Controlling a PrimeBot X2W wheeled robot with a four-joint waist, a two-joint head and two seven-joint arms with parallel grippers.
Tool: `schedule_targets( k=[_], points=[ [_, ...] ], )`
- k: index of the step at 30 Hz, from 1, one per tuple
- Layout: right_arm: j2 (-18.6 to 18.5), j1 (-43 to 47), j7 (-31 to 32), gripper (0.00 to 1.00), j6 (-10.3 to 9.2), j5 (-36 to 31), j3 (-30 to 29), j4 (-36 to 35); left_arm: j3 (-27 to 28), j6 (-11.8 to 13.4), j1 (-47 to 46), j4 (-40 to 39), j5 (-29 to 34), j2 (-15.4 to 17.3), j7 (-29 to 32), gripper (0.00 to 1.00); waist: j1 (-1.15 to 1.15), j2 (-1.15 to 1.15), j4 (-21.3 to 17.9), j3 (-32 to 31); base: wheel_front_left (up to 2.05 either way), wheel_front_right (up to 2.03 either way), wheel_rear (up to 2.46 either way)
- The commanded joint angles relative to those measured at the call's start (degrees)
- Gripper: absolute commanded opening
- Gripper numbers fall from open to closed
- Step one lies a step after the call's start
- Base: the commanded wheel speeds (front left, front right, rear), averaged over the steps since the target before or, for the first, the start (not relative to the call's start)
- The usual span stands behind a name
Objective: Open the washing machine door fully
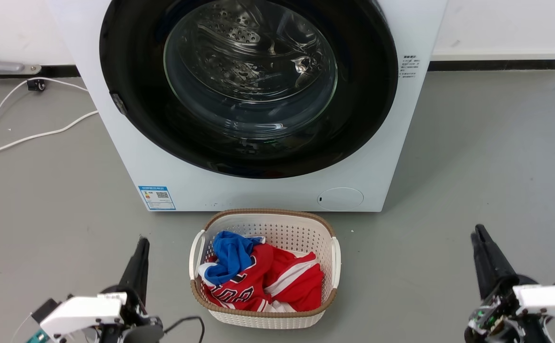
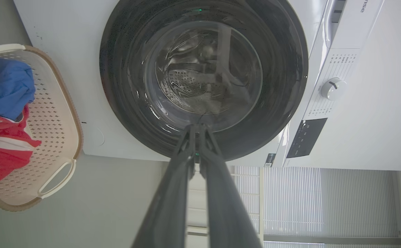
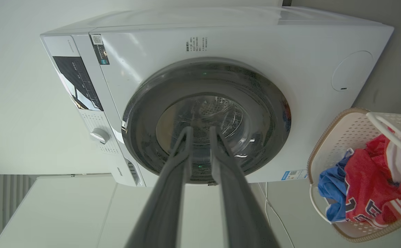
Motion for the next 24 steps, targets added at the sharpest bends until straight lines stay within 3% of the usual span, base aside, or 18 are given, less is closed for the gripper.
schedule_targets(
  k=[1, 10, 21, 24],
  points=[
    [0.06, 0.58, -0.1, 1.0, 0.0, -0.06, 0.04, 0.49, -0.18, 0.0, 0.58, 0.44, 0.01, -0.05, -0.1, 1.0, 0.0, 0.0, 0.0, 0.01, 0.0, 0.0, 0.0],
    [0.05, 1.51, -2.47, 1.0, 0.0, -4.67, -0.81, -0.65, -0.09, 0.03, 0.96, -1.18, 4.37, -0.05, -2.47, 1.0, 0.0, 0.0, 0.03, 0.08, 0.0, 0.0, 0.0],
    [0.05, 2.58, -5.39, 1.0, 0.0, -19.72, -1.07, -5.93, -0.92, 2.92, 1.43, -6.04, 17.43, -0.04, -5.4, 1.0, 0.0, 0.0, 0.08, 0.27, 0.0, 0.0, 0.0],
    [0.05, 3.26, -6.34, 1.0, 0.01, -26.67, -0.25, -8.1, -1.79, 4.31, 1.86, -7.57, 22.83, -0.03, -6.36, 1.0, 0.0, 0.0, 0.09, 0.32, 0.0, 0.0, 0.0]
  ],
)
